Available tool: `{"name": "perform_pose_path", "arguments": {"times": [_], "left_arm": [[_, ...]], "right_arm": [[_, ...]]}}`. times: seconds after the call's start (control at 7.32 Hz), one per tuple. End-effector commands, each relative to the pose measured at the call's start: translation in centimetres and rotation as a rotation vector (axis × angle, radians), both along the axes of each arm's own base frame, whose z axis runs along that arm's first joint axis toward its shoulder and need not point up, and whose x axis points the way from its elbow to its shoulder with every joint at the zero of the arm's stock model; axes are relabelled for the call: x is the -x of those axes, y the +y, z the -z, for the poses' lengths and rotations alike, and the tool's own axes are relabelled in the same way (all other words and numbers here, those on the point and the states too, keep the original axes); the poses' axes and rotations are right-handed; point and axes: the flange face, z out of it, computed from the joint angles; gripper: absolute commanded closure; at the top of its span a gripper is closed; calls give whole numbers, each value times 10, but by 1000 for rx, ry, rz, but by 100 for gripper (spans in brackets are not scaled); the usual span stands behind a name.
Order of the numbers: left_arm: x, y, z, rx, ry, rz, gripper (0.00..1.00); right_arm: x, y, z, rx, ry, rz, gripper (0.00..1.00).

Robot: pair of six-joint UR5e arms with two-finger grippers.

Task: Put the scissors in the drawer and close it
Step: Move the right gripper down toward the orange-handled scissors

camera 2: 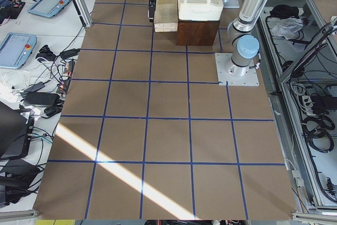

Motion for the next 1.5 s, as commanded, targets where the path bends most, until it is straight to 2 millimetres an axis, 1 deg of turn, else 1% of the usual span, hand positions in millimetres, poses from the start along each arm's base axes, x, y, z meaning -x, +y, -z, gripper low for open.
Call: {"name": "perform_pose_path", "arguments": {"times": [0.0,0.14,0.27,0.41,0.55,0.68,0.82,0.96,1.09,1.23,1.37], "left_arm": [[0,1,-1,2,-1,6,0],[0,1,-1,2,-1,4,0],[-1,2,-3,5,-1,4,0],[-1,1,-2,4,-1,4,0],[-1,1,-1,2,-3,4,0],[-1,1,-2,4,-1,4,0],[-1,2,-2,2,-1,4,0],[-1,2,-2,4,-1,4,0],[-1,1,-1,2,-3,4,0],[0,5,3,-7,-2,4,0],[0,8,9,-15,0,6,0]], "right_arm": [[103,-5,60,-47,39,-222,0],[133,-7,87,-26,50,-408,0],[177,-4,109,-26,58,-441,0],[209,-9,151,-59,-23,-597,0],[225,-21,189,-56,-120,-786,0],[245,-31,223,-54,-131,-879,0],[271,-35,253,-30,-118,-961,0],[283,-38,276,-15,-81,-987,0],[283,-34,292,2,-18,-991,0],[275,-24,316,22,39,-1067,0],[267,-12,334,21,58,-1079,0]]}}
